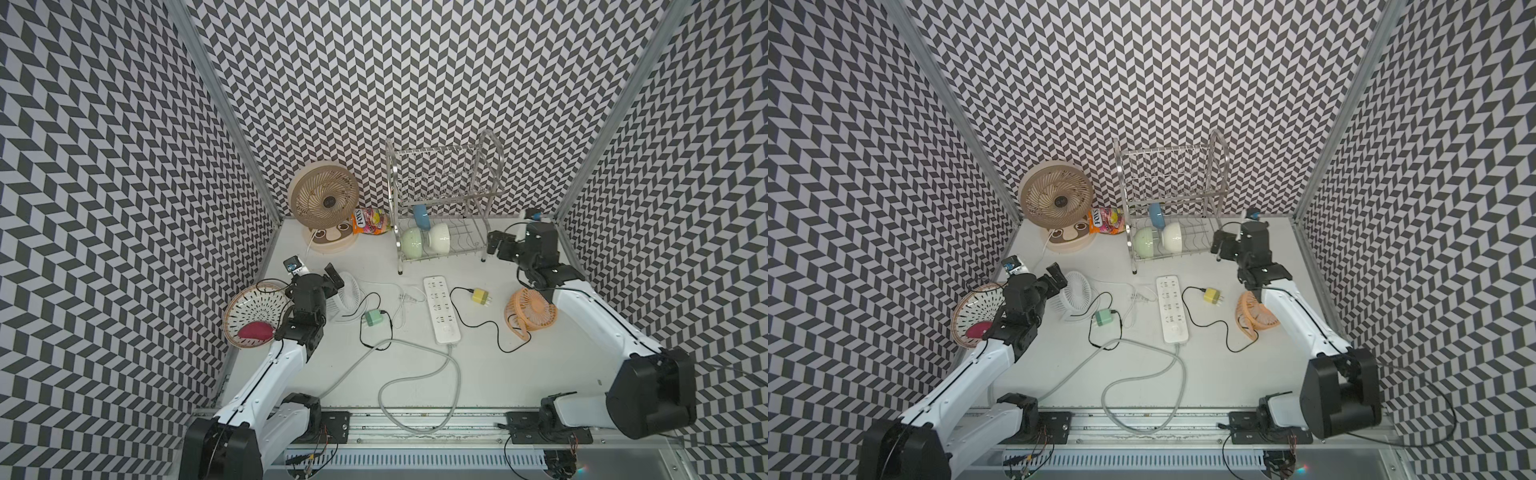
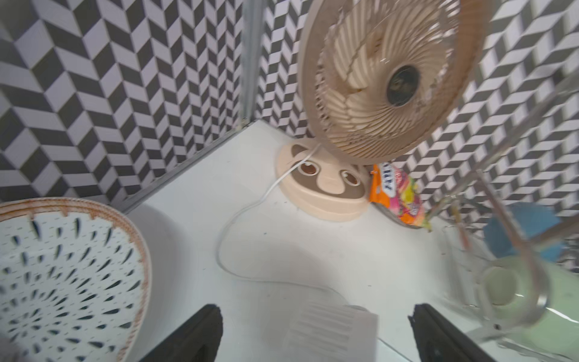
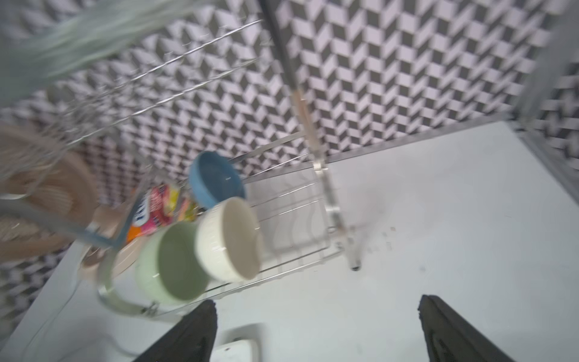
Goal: Unplug the desk fan from the power strip
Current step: Reset both arms
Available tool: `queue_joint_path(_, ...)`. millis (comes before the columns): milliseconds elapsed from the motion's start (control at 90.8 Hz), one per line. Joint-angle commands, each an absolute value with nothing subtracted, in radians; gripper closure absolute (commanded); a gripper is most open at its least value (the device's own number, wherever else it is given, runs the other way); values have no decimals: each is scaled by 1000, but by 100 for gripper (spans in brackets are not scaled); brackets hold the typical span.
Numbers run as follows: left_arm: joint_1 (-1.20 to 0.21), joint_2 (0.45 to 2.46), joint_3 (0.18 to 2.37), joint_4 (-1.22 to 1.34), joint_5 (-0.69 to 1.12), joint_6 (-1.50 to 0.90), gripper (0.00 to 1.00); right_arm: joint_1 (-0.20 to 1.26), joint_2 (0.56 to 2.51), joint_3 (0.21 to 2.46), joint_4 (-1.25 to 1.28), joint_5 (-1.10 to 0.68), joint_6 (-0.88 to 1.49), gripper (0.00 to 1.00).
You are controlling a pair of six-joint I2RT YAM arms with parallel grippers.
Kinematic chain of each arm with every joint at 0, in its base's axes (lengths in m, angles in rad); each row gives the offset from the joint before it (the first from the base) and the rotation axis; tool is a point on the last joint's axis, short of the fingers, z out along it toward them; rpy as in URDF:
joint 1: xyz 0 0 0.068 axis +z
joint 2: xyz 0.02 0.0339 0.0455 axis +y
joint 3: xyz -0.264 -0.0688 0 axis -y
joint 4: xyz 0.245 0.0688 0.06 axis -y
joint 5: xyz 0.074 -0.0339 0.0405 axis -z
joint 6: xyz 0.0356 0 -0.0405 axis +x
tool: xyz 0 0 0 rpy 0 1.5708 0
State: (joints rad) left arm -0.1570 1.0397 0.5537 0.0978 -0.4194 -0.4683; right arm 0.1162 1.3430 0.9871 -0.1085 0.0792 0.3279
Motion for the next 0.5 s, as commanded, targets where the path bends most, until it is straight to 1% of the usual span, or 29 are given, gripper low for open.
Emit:
queue_joint_path(0, -105, 1069, 575, 142, -507, -428, 0, 8, 1297, 848, 6, 128, 384, 0)
queue_joint_path(33, -89, 1080, 565, 171, -505, -425, 0, -11, 1270, 783, 78, 175, 391, 0)
queue_joint_path(110, -54, 1115, 539, 258, -489, -392, 0, -18, 1225, 611, 294, 286, 326, 0)
queue_joint_path(176, -32, 1151, 516, 331, -448, -343, 0, -17, 1218, 461, 596, 228, 190, 2)
queue_joint_path(231, -19, 1183, 503, 384, -449, -316, 0, -15, 1251, 376, 768, 186, 132, 3)
queue_joint_path(275, -11, 1208, 495, 427, -450, -293, 0, -15, 1301, 357, 851, 171, 106, 3)
queue_joint_path(375, 4, 1253, 468, 514, -453, -273, 0, -9, 1426, 362, 943, 131, 80, 4)
queue_joint_path(441, 6, 1267, 418, 619, -473, -265, 0, 7, 1492, 330, 1079, 119, 49, 3)
queue_joint_path(485, 6, 1271, 375, 703, -482, -264, 0, 33, 1507, 332, 1096, 113, 14, 3)
